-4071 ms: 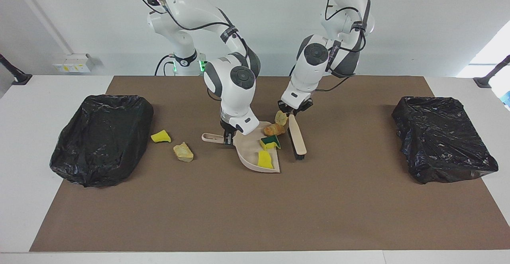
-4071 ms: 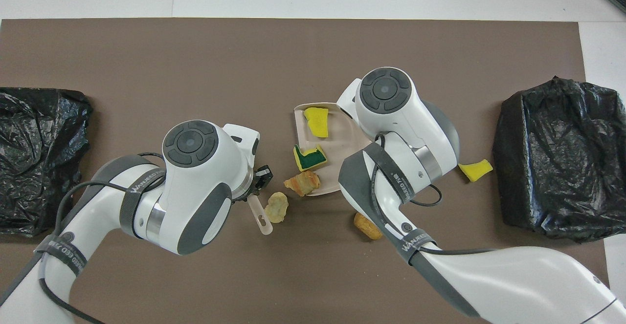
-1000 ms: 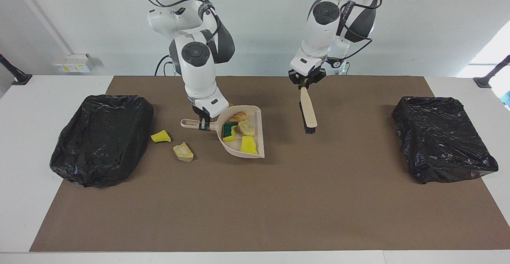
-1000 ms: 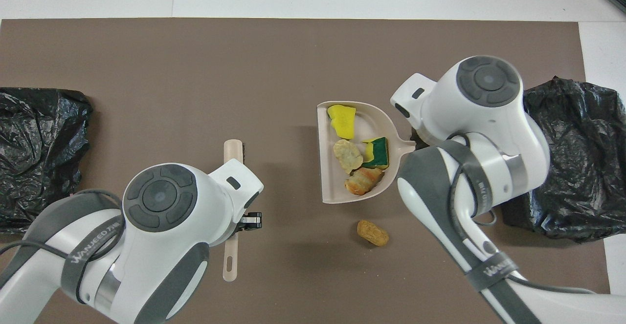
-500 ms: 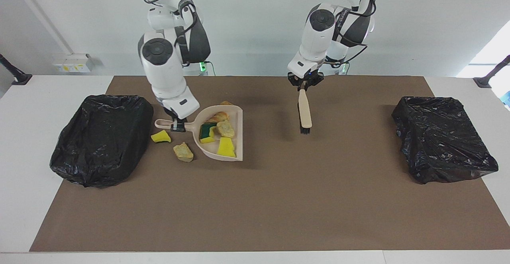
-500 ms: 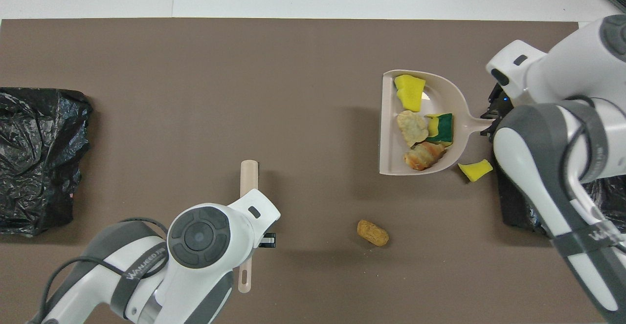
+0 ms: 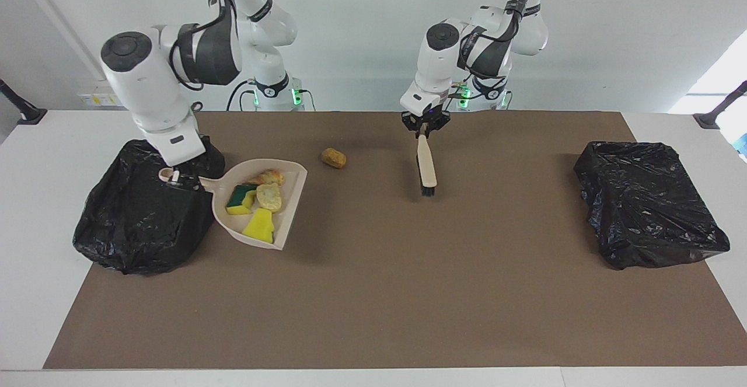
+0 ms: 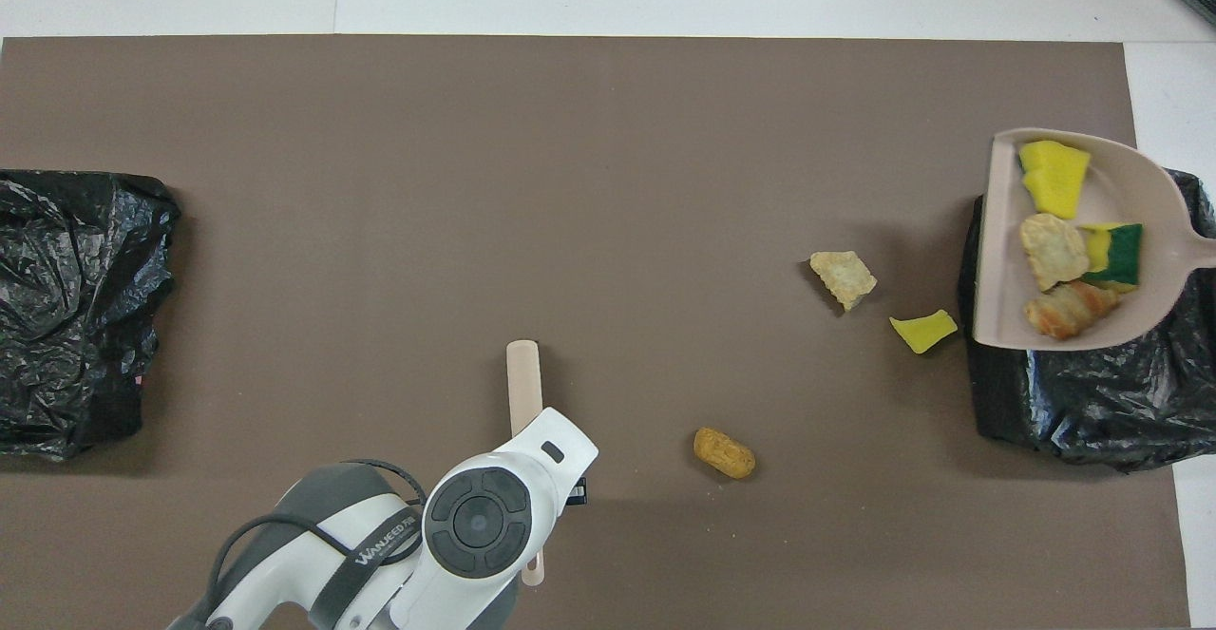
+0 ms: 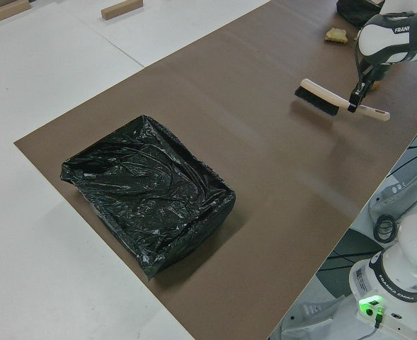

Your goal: Sweep and dump trash in bin

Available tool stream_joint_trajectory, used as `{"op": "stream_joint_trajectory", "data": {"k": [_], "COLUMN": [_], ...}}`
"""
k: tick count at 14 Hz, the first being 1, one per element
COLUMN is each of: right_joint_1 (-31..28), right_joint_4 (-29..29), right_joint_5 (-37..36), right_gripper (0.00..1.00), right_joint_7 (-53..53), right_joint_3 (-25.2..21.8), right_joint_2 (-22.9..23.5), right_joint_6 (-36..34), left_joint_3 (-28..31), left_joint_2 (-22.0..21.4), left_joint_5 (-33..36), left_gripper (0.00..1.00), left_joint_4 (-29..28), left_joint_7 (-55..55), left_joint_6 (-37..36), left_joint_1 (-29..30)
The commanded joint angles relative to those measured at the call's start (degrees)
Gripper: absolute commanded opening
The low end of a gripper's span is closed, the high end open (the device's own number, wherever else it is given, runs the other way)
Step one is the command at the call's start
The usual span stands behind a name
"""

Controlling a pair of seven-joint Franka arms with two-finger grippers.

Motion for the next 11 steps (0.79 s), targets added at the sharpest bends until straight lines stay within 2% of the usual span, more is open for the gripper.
{"op": "stream_joint_trajectory", "data": {"k": [1,2,4,5,9,11], "right_joint_1": [-3.37,-3.56,-3.48,-3.3,-2.52,-1.02], "right_joint_4": [-0.71,-1.84,-3.86,-5.18,-11.16,-12.05], "right_joint_5": [-4.91,-6.4,-13.67,-16.23,-24.15,-26.62], "right_gripper": [0.0,0.0,0.0,0.0,0.0,0.0], "right_joint_7": [-3.14,-3.06,-2.45,-1.31,10.98,15.29], "right_joint_3": [0.39,0.21,0.38,0.39,0.47,0.47], "right_joint_2": [-1.68,-2.3,-3.62,-4.49,-8.01,-8.72], "right_joint_6": [-0.76,-0.67,-0.58,-0.32,-0.23,-1.28], "left_joint_3": [0.7,0.7,0.7,0.7,0.7,0.79], "left_joint_2": [-1.24,-1.33,-1.25,-1.25,-0.02,0.33], "left_joint_5": [-0.22,-0.22,-0.22,-0.22,-0.22,-0.22], "left_gripper": [0.01,0.01,0.13,0.16,0.2,0.23], "left_joint_4": [-2.03,-2.12,-2.21,-2.38,-2.56,-2.38], "left_joint_7": [-0.16,-0.15,-0.15,-0.15,1.59,2.74], "left_joint_6": [1.56,1.65,2.26,3.22,4.54,4.72], "left_joint_1": [-0.93,-0.93,-0.93,-0.93,-0.75,-0.66]}}
